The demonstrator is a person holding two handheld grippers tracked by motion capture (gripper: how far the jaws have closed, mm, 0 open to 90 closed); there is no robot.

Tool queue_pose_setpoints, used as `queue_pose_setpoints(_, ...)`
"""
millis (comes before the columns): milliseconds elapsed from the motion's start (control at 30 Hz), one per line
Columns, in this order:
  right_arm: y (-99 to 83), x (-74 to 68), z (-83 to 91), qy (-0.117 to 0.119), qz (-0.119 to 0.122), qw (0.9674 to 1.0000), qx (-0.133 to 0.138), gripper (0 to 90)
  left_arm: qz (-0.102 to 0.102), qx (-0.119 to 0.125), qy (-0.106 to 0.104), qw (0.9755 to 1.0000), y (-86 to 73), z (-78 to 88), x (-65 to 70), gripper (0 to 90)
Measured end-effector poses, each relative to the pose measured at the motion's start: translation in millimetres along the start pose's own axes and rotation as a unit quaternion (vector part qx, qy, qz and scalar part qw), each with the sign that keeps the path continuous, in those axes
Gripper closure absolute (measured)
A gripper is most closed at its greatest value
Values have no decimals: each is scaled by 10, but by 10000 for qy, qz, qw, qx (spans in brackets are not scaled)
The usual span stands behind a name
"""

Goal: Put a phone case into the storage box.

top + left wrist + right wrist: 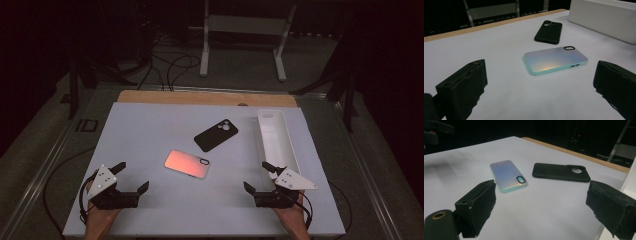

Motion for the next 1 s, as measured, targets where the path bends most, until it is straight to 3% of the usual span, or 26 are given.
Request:
queue_pose_setpoints(267,23,10,-12,41,-71,10000,39,89,41,133,113,9998,125,-10,26,0)
queue_pose_setpoints(400,29,7,-13,19,-95,9999,59,88,142,147,16,9998,194,-46,32,0)
queue_pose_setpoints(600,27,26,-10,32,-202,9998,75,89,-62,-123,57,9999,368,-173,76,14)
queue_pose_setpoints(700,25,31,-7,23,-198,9998,81,88,-56,-176,160,9997,437,-244,61,40)
queue_pose_setpoints(767,22,31,-10,22,-238,9997,56,89,-47,-143,325,9994,477,-287,47,99)
queue_pose_setpoints(900,16,41,-19,8,-266,9996,37,89,-41,-141,349,9993,570,-389,24,305)
queue_pose_setpoints(1000,10,39,-24,-5,-261,9997,21,89,80,-175,347,9992,642,-484,-17,460)
Point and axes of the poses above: each handheld gripper's, and its own axes: z roughly backward along the jaws, y roughly out of its top, x roughly to its right, the point moved 2 cm from there along -z, roughly forward along the jaws, and after that the axes turned 11 degrees about -x, right-handed, at the moved point
